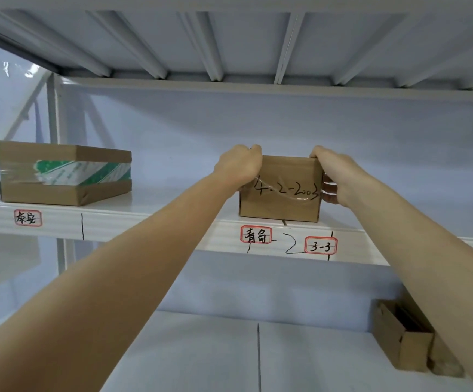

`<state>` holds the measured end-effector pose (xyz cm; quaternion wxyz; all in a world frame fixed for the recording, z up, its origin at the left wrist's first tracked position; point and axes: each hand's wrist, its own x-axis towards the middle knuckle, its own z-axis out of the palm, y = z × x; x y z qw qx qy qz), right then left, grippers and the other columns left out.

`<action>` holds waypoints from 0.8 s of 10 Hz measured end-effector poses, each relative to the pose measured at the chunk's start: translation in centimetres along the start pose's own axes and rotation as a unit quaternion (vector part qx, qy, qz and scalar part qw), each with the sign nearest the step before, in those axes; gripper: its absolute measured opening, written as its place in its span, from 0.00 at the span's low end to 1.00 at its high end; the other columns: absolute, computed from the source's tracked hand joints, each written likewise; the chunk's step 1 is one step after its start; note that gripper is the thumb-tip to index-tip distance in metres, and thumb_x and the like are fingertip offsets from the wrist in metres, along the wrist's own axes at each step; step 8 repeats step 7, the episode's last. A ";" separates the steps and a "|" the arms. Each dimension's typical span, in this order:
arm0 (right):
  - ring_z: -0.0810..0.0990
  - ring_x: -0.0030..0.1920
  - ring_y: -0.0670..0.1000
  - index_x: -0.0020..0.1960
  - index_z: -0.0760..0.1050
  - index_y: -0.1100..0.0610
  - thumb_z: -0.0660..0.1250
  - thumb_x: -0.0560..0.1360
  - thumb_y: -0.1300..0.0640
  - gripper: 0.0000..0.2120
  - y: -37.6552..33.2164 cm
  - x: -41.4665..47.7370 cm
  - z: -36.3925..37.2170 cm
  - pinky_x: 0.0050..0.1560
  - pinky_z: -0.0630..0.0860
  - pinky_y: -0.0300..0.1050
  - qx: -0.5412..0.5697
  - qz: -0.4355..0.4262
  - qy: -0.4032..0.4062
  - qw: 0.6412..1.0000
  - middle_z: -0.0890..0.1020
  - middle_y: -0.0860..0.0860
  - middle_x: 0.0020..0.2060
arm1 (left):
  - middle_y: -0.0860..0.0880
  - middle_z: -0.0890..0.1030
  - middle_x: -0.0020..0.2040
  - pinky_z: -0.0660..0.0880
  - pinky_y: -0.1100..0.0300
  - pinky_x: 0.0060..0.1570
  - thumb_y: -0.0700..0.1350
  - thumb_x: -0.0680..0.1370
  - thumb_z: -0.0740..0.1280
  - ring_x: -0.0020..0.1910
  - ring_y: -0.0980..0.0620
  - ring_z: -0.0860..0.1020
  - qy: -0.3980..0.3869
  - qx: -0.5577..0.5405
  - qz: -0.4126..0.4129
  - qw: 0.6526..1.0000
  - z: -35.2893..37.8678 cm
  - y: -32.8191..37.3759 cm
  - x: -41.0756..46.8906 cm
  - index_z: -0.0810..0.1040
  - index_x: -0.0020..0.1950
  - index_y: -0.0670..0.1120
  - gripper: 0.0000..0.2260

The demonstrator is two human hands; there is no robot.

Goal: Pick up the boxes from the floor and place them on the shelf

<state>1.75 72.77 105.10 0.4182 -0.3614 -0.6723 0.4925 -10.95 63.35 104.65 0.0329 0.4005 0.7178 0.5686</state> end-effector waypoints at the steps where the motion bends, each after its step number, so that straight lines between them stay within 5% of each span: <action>1: 0.72 0.37 0.49 0.39 0.67 0.53 0.60 0.76 0.52 0.08 0.2 0.2 0.1 0.36 0.70 0.43 -0.005 -0.003 0.007 1.000 0.72 0.51 0.38 | 0.47 0.72 0.38 0.71 0.55 0.42 0.49 0.82 0.50 0.41 0.47 0.71 -0.004 -0.002 0.000 1.000 0.0 -0.1 0.0 0.65 0.37 0.46 0.15; 2: 0.71 0.38 0.49 0.40 0.67 0.53 0.59 0.76 0.52 0.07 0.2 0.2 0.3 0.36 0.69 0.42 -0.004 -0.006 0.010 1.000 0.72 0.51 0.39 | 0.46 0.72 0.39 0.70 0.57 0.38 0.49 0.81 0.50 0.40 0.47 0.70 -0.016 0.004 0.004 1.000 -0.2 -0.2 -0.1 0.65 0.37 0.46 0.15; 3: 0.72 0.45 0.52 0.51 0.70 0.55 0.58 0.76 0.49 0.11 0.5 0.3 0.8 0.46 0.72 0.47 0.007 -0.031 0.037 0.999 0.72 0.52 0.45 | 0.47 0.73 0.40 0.72 0.55 0.42 0.51 0.81 0.49 0.43 0.46 0.72 -0.010 0.028 0.016 0.999 -0.3 -0.3 -0.6 0.67 0.39 0.46 0.15; 4: 0.68 0.47 0.56 0.39 0.69 0.54 0.58 0.74 0.46 0.12 0.7 -0.2 1.4 0.47 0.69 0.51 -0.004 -0.089 0.100 0.991 0.70 0.54 0.45 | 0.48 0.72 0.40 0.73 0.54 0.46 0.52 0.81 0.49 0.45 0.47 0.72 0.001 0.039 0.015 0.999 -0.9 -0.2 -1.0 0.70 0.50 0.44 0.15; 5: 0.71 0.45 0.54 0.41 0.72 0.48 0.60 0.71 0.49 0.05 1.2 -2.2 1.2 0.44 0.70 0.45 0.043 -0.210 0.158 0.964 0.75 0.54 0.45 | 0.49 0.70 0.39 0.75 0.51 0.47 0.52 0.78 0.55 0.41 0.49 0.72 0.033 0.045 0.050 0.997 -3.5 -0.5 -3.1 0.72 0.56 0.43 0.16; 6: 0.75 0.43 0.41 0.51 0.78 0.53 0.62 0.76 0.57 0.07 1.9 -4.4 0.4 0.41 0.70 0.34 0.072 -0.282 0.176 0.940 0.80 0.46 0.47 | 0.49 0.76 0.47 0.77 0.52 0.47 0.48 0.79 0.59 0.46 0.48 0.76 0.060 0.009 0.094 0.994 -6.0 -0.7 -6.1 0.72 0.51 0.46 0.07; 7: 0.74 0.32 0.38 0.43 0.78 0.50 0.62 0.76 0.62 0.10 2.4 -8.6 -0.8 0.41 0.73 0.41 0.111 -0.335 0.154 0.923 0.77 0.41 0.37 | 0.51 0.84 0.48 0.77 0.58 0.40 0.44 0.80 0.61 0.48 0.54 0.82 0.089 -0.103 0.131 0.982 -10.1 -1.8 -10.8 0.81 0.52 0.47 0.09; 8: 0.74 0.32 0.38 0.43 0.78 0.50 0.62 0.76 0.62 0.10 2.4 -8.6 -0.8 0.41 0.73 0.41 0.111 -0.335 0.154 0.923 0.77 0.41 0.37 | 0.51 0.84 0.48 0.77 0.58 0.40 0.44 0.80 0.61 0.48 0.54 0.82 0.089 -0.103 0.131 0.982 -10.1 -1.8 -10.8 0.81 0.52 0.47 0.09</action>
